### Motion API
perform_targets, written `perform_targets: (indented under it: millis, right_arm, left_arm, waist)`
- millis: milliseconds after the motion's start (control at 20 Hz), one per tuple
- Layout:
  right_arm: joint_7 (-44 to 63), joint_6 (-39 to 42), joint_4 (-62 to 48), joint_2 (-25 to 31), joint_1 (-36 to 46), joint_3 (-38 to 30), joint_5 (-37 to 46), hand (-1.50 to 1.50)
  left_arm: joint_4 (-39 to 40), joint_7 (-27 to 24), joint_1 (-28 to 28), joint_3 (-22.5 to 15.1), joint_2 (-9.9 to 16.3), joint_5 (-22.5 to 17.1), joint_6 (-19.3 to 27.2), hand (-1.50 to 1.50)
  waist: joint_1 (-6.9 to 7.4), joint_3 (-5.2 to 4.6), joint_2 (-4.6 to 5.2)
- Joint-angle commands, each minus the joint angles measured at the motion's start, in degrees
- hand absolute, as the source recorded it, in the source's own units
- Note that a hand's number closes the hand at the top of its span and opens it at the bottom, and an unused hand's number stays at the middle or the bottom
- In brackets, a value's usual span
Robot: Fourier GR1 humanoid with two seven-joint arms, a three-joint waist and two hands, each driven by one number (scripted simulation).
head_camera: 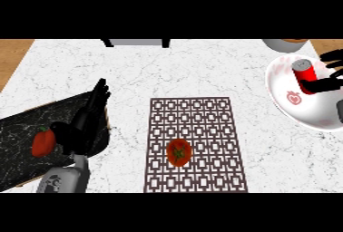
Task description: Pick the can from the placemat and place it in the bowl
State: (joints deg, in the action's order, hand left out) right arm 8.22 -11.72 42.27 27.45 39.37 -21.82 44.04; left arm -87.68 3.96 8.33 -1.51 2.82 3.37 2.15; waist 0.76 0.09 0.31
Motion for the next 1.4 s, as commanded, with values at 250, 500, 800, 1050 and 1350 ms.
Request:
perform_targets:
  millis: [250,500,800,1050,1350]
  right_arm:
    - [-16.7,-0.22,-5.34,0.01,1.66,-6.98,-11.25,-1.5]
    - [-18.69,-3.21,1.55,-0.23,0.7,-9.01,-15.17,-1.5]
    - [-13.24,3.56,9.28,0.84,-4.07,-12.73,-23.99,-1.5]
    - [-12.49,9.38,17.43,0.52,-11.66,-16.46,-32.27,-1.5]
    - [-11.96,16.79,28.04,-0.74,-21.92,-18.02,-40.21,-1.5]
  left_arm:
    - [-1.0,-0.14,-1.62,-1.35,-1.76,0.59,0.88,0.0]
    - [0.58,0.4,0.51,0.94,-0.2,-0.25,0.34,0.0]
    - [0.74,0.49,0.84,0.78,0.1,0.32,0.18,0.0]
    - [-3.67,3.41,-0.45,0.47,0.1,0.65,1.08,0.0]
    - [-1.38,2.33,-0.08,0.5,-0.64,0.76,1.24,0.0]
  waist:
    - [-0.02,-0.01,-0.06]
    - [-0.76,-0.08,-0.32]
    - [-1.28,-0.11,-0.49]
    - [-1.52,-0.09,-0.63]
    - [-1.34,-0.1,-0.48]
